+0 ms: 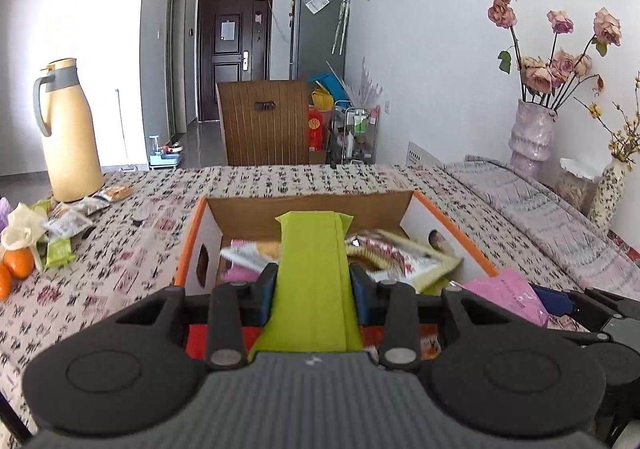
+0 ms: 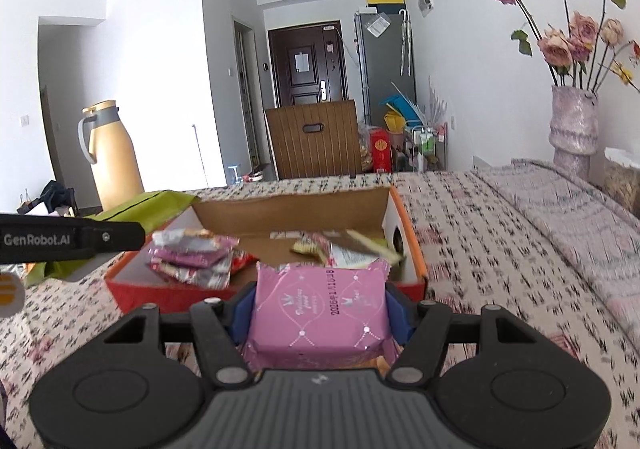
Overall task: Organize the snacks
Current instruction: 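Carry the pink packet and green bar over the box and open both tools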
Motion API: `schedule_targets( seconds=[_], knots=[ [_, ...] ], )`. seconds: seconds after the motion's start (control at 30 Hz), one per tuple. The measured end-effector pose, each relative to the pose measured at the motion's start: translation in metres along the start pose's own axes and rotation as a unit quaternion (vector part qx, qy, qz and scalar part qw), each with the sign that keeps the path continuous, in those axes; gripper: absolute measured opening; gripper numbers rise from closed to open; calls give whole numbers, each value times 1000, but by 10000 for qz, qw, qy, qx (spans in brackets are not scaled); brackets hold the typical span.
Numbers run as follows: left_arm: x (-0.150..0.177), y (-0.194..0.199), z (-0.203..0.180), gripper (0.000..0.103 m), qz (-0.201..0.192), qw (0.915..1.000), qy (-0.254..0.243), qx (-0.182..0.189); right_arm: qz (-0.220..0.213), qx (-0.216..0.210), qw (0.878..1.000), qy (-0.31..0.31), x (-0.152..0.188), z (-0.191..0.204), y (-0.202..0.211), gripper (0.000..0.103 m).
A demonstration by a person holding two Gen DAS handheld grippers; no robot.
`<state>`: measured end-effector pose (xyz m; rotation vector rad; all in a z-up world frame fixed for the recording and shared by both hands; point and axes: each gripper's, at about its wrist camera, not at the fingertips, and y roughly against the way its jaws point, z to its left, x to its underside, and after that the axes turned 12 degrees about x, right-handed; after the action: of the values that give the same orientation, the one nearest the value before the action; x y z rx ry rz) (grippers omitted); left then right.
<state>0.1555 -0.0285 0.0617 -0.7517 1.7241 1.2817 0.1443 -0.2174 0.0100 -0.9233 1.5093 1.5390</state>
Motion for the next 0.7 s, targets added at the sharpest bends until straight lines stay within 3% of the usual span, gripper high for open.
schedule_targets(
  seconds=[0.4, 0.7],
  knots=[
    [-22, -44, 10, 38, 25, 10000, -8, -19, -119, -25, 9999, 98, -40, 15, -53, 64],
    [-21, -85, 28, 38, 64, 9998, 171, -103, 61, 95, 9999, 29, -44, 17, -102, 64]
  ],
)
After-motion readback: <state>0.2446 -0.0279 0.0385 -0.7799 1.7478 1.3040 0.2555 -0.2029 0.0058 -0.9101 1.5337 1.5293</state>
